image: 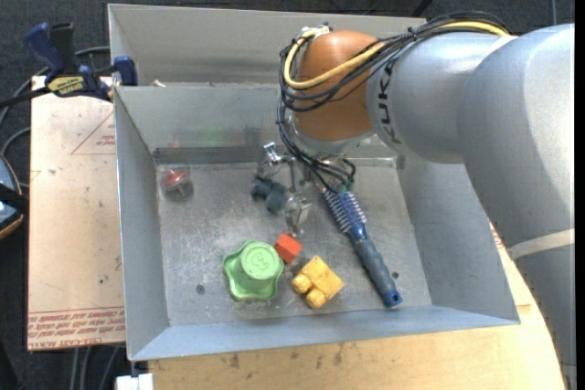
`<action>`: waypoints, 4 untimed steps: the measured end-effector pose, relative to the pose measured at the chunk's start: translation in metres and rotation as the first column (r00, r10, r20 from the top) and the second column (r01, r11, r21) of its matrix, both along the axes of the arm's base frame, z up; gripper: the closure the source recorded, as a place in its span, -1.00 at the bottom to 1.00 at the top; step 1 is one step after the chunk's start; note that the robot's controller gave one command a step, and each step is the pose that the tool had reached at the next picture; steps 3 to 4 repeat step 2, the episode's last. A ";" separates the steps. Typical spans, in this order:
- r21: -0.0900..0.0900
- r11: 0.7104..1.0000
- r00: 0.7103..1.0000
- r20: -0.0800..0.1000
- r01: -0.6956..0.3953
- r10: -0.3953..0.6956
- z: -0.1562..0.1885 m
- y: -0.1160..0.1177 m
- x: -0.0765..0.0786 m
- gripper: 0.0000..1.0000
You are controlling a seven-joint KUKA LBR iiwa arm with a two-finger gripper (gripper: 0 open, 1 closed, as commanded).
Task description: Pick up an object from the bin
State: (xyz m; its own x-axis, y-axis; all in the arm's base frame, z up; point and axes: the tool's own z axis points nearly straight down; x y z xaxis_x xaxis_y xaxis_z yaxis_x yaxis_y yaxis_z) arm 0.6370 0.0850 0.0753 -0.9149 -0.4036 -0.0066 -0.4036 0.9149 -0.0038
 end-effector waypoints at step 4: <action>0.003 0.992 0.992 0.005 -0.124 0.124 0.132 0.013 -0.008 1.00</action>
Offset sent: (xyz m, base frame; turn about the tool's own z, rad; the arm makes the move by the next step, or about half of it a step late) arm 0.0000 0.0000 0.0000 0.0000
